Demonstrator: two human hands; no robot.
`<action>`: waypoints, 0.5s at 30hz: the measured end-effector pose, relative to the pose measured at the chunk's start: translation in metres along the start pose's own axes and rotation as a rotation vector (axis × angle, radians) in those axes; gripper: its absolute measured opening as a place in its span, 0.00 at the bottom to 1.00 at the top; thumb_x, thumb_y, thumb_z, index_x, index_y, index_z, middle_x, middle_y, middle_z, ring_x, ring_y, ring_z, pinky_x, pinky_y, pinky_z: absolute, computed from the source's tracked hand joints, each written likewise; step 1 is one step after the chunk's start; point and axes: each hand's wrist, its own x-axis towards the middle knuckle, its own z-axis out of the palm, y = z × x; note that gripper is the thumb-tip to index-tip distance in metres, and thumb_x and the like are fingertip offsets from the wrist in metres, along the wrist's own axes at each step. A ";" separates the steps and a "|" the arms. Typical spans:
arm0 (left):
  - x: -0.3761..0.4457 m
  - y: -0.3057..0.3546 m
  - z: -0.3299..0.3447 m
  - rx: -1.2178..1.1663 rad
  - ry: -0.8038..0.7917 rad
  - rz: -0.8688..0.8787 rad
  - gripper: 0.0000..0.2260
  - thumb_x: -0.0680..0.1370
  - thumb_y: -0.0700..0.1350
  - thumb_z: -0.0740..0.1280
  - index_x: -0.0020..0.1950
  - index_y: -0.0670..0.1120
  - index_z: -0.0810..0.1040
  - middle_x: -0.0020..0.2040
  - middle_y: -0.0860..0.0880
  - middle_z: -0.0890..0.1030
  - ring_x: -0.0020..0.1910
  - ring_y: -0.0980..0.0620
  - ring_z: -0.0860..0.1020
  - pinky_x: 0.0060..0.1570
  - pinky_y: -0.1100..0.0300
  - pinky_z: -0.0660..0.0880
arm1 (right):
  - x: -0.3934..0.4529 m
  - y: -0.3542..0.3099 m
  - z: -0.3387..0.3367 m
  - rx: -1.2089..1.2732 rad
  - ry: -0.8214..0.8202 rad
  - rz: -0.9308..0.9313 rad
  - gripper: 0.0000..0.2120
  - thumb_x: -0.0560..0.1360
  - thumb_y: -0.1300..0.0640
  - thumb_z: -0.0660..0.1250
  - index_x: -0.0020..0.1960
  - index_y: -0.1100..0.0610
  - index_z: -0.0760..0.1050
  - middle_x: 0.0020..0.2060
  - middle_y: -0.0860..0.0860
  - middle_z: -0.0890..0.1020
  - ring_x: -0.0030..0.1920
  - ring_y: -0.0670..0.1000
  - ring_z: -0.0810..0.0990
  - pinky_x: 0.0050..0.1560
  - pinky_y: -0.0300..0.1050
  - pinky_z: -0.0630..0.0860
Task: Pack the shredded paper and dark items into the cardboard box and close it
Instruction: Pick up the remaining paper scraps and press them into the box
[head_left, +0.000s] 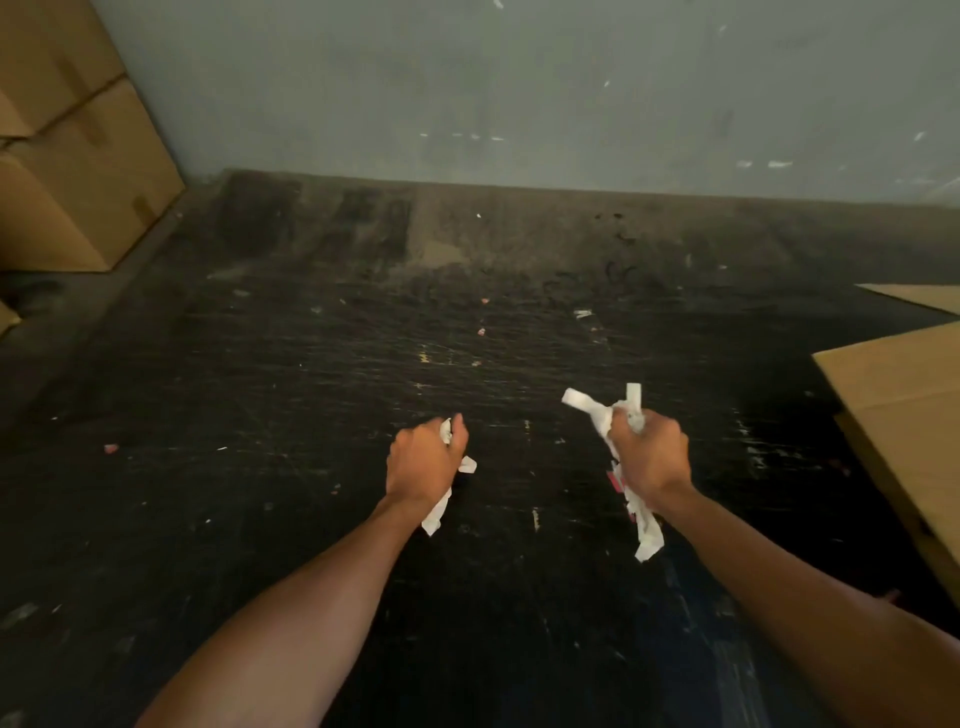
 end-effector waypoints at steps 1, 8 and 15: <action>-0.002 0.004 -0.004 -0.007 0.012 0.003 0.19 0.81 0.58 0.57 0.39 0.48 0.77 0.34 0.51 0.79 0.35 0.52 0.78 0.42 0.51 0.79 | -0.003 -0.003 -0.011 0.019 0.020 0.007 0.15 0.80 0.49 0.62 0.42 0.59 0.77 0.32 0.54 0.81 0.31 0.51 0.81 0.32 0.45 0.79; -0.013 0.027 -0.028 0.219 -0.241 -0.088 0.11 0.81 0.52 0.62 0.58 0.47 0.74 0.49 0.46 0.79 0.46 0.49 0.80 0.45 0.53 0.78 | -0.035 -0.012 -0.082 0.077 0.069 -0.012 0.15 0.80 0.48 0.62 0.44 0.58 0.78 0.32 0.56 0.81 0.28 0.50 0.79 0.27 0.43 0.73; -0.036 0.027 -0.018 0.273 -0.411 -0.084 0.25 0.80 0.49 0.64 0.75 0.54 0.59 0.66 0.40 0.73 0.61 0.42 0.76 0.59 0.47 0.76 | -0.050 -0.011 -0.116 0.029 0.100 -0.045 0.15 0.81 0.48 0.61 0.49 0.59 0.77 0.33 0.55 0.82 0.29 0.49 0.80 0.27 0.40 0.71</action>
